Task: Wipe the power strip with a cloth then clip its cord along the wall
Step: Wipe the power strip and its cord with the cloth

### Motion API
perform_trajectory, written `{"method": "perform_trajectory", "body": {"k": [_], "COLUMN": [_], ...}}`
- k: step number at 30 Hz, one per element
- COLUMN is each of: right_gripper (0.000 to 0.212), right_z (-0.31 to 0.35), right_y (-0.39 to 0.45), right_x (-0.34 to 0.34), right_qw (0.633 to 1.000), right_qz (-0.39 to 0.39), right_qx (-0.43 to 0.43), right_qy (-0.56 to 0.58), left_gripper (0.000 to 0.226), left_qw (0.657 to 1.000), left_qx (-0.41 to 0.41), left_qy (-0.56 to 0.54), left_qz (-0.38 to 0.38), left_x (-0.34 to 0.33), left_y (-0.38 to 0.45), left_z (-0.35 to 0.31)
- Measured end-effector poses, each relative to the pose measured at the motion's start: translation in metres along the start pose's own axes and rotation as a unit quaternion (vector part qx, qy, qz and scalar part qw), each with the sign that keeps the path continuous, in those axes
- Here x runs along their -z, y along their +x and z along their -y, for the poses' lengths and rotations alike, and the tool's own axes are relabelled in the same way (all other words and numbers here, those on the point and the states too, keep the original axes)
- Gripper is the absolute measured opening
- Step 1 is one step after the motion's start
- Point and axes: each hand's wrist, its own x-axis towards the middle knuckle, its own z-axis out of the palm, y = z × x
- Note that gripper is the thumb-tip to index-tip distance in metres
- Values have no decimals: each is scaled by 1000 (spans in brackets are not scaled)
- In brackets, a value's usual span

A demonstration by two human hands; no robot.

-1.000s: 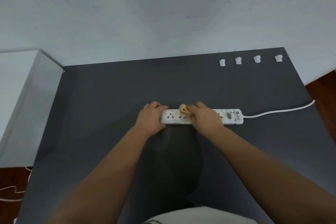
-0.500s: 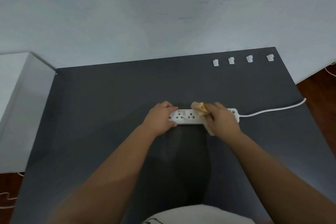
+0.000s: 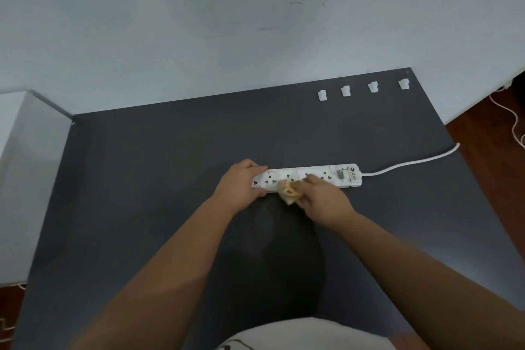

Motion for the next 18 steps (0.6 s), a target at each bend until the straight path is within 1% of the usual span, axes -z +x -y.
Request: {"method": "perform_trajectory", "body": {"k": [1, 2, 4, 5, 6, 8, 9, 10, 11, 12, 13, 14, 15, 17, 18], "right_gripper": [32, 30, 28, 29, 30, 31, 31, 32, 36, 38, 36, 33, 32, 32, 34], "right_z": [3, 0, -12, -17, -18, -14, -12, -14, -20, -28, -36, -39, -34, -22, -19], "right_y": [-2, -1, 3, 3, 2, -3, -7, -8, -7, -6, -6, -5, -6, -11, -15], "right_x": [1, 4, 8, 8, 7, 3, 4, 8, 14, 19, 20, 19, 17, 8, 7], "right_qw": [999, 1000, 992, 987, 989, 999, 999, 999, 998, 992, 983, 980, 986, 999, 1000], "right_qz": [13, -13, -111, -133, -122, -45, -18, -21, -59, -119, -153, -150, -112, -19, -12], "right_qx": [32, 28, -53, -88, -88, -12, 29, 41, 10, -44, -98, -128, -124, -41, -5], "right_qy": [-4, 4, 29, 27, 14, -11, -18, -16, 0, 13, 9, -5, -17, -15, -9], "left_gripper": [65, 65, 64, 63, 63, 63, 63, 63, 63, 63, 63, 63, 63, 63, 63], "left_qw": [1000, 1000, 1000, 1000, 1000, 1000, 1000, 1000, 1000, 1000, 1000, 1000, 1000, 1000, 1000], "left_qx": [-2, -4, -5, -6, -8, -11, -13, -16, -18, -19, -17, -14, -11, -9, -10], "left_qy": [0, 0, -8, -11, -13, -14, -11, -7, -4, -3, -4, -5, -6, -3, 0], "left_qz": [0, -1, -6, -11, -14, -15, -15, -15, -14, -15, -18, -22, -23, -23, -22], "left_x": [0, 0, -1, -2, -3, -4, -4, -3, -3, -3, -4, -4, -5, -5, -5], "left_y": [0, 0, -1, -2, -2, -3, -3, -3, -3, -3, -3, -4, -4, -4, -4], "left_z": [0, 0, 1, 1, 2, 3, 3, 3, 2, 1, 1, 0, 0, 0, 0]}}
